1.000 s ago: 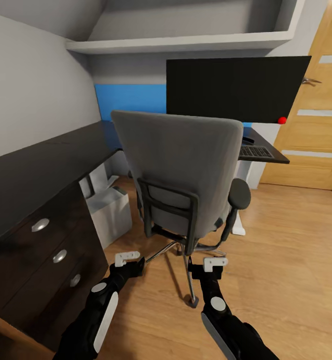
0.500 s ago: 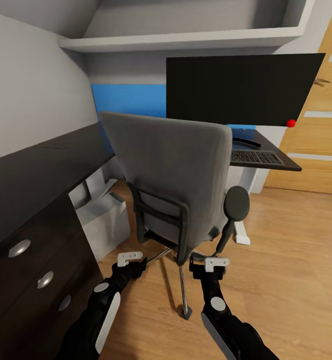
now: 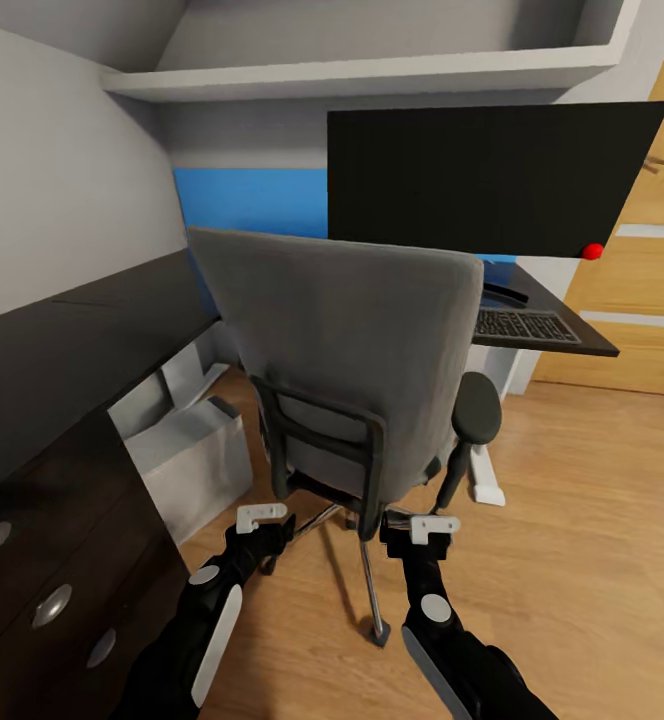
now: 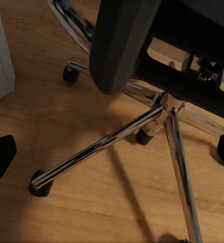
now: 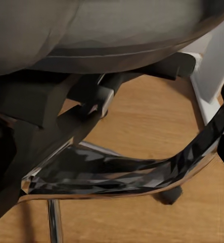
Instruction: In the bedroom, organize the workspace by keeping the computer under the desk, ensuring the monitor is on the desk, placing the keyboard on the desk next to the monitor, placing the mouse on the desk next to the keyboard, moving the folder from the swivel chair onto the desk next to the mouse, stacking the notebook on top of the folder with the pen on top of the notebook, and positioning the swivel chair next to the desk.
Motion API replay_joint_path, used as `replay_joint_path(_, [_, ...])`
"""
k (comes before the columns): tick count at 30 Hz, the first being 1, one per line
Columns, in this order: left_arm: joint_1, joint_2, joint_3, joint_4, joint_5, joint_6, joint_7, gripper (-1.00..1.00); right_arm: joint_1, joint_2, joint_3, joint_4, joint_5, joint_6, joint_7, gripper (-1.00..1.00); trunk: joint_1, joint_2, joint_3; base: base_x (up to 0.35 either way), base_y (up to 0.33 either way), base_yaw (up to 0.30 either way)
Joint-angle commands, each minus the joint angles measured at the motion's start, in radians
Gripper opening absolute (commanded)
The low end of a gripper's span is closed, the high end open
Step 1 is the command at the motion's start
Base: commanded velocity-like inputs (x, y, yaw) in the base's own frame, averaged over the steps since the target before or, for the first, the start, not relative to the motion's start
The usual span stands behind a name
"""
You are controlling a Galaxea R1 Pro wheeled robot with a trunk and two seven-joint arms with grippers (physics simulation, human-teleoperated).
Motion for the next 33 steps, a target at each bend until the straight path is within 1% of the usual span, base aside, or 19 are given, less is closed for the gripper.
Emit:
replay_joint_path(1, [0.000, 0.000, 0.000, -0.001, 0.009, 0.006, 0.000, 1.00, -0.001, -0.001, 0.005, -0.001, -0.010, -0.004, -0.007, 1.00, 0.000, 0.000, -0.001, 0.206, -0.163, 0.000])
replay_joint_path(23, [0.000, -0.001, -0.001, -0.001, 0.009, 0.006, -0.001, 1.00, -0.001, -0.001, 0.006, -0.001, -0.010, -0.004, -0.007, 1.00, 0.000, 0.000, -0.001, 0.223, -0.196, 0.000])
replay_joint_path(33, [0.000, -0.001, -0.001, -0.001, 0.009, 0.006, -0.001, 1.00, -0.001, -0.001, 0.007, -0.001, -0.010, -0.004, -0.007, 1.00, 0.000, 0.000, -0.001, 0.028, -0.025, 0.000])
